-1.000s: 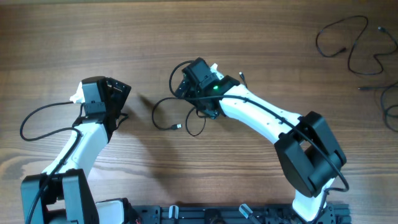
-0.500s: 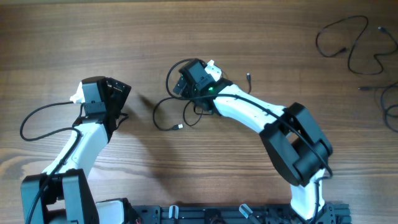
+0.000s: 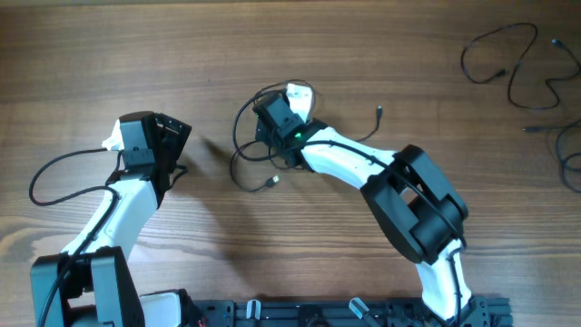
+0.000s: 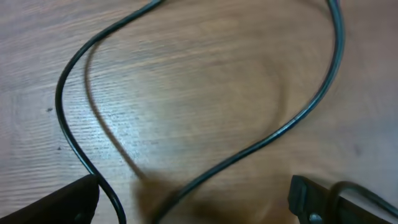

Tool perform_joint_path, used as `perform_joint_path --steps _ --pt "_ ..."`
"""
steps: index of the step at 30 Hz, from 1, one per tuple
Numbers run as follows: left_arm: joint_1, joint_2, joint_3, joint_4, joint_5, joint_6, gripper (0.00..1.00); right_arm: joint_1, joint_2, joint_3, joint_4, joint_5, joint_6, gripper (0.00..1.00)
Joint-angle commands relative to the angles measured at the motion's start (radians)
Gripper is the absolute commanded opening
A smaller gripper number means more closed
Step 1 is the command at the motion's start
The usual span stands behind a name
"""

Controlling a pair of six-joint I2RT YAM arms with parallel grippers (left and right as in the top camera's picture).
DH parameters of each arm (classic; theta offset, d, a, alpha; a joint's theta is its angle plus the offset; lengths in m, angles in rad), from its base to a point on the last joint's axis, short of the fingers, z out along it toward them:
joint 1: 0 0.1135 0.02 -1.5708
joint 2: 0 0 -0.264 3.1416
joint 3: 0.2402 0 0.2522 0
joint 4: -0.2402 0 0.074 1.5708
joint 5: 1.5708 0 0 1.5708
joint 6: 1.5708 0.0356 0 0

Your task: Untangle cables

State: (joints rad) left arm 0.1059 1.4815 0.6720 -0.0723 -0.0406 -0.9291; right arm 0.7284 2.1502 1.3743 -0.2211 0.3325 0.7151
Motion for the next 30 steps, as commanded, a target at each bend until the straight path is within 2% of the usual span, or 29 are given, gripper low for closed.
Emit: perform_joint_path --steps 1,5,6,7,8,10,14,15,16,21,25,28,30 --pt "0.004 -0.01 -0.001 0.0 -0.013 0.005 1.0 0.021 0.079 -0.015 0.03 -0.021 -0.186 1.0" --pt "0.004 -0.01 -0.001 0.0 -0.013 0.005 1.0 0.042 0.08 -0.015 0.074 -0.026 -0.197 1.0" --pt "0.004 -0.01 -0.001 0.0 -0.013 0.005 1.0 0.043 0.084 -0.015 0.074 -0.026 -0.197 0.96" --pt "0.004 -0.01 -0.001 0.0 -0.013 0.005 1.0 0.044 0.085 -0.015 0.069 -0.027 -0.195 0.89" --pt "0.004 -0.01 -0.001 0.0 -0.013 0.005 1.0 0.043 0.091 -0.015 0.06 -0.027 -0.192 0.77" --pt "0.004 -0.01 -0.001 0.0 -0.013 0.005 1.0 0.043 0.102 -0.015 0.045 -0.027 -0.193 0.59" --pt "0.004 -0.01 -0.001 0.0 -0.013 0.005 1.0 0.043 0.131 -0.015 0.0 -0.026 -0.192 0.17" --pt "0.004 -0.01 -0.001 0.0 -0.013 0.005 1.0 0.042 0.131 -0.015 -0.002 -0.026 -0.192 0.08" --pt "0.004 -0.01 -0.001 0.0 -0.013 0.005 1.0 0.038 0.131 -0.015 -0.005 -0.026 -0.19 0.04" --pt "0.004 -0.01 -0.001 0.0 -0.013 0.005 1.0 -0.024 0.028 -0.011 -0.121 -0.041 -0.113 0.04" --pt "0.004 -0.01 -0.001 0.0 -0.013 0.005 1.0 -0.117 -0.109 -0.011 -0.287 -0.041 -0.145 0.04" --pt "0.004 -0.01 -0.001 0.0 -0.013 0.005 1.0 -0.197 -0.184 -0.011 -0.351 -0.091 -0.427 0.04" --pt "0.004 -0.01 -0.001 0.0 -0.013 0.005 1.0 -0.259 -0.211 -0.011 -0.423 -0.145 -0.719 0.04"
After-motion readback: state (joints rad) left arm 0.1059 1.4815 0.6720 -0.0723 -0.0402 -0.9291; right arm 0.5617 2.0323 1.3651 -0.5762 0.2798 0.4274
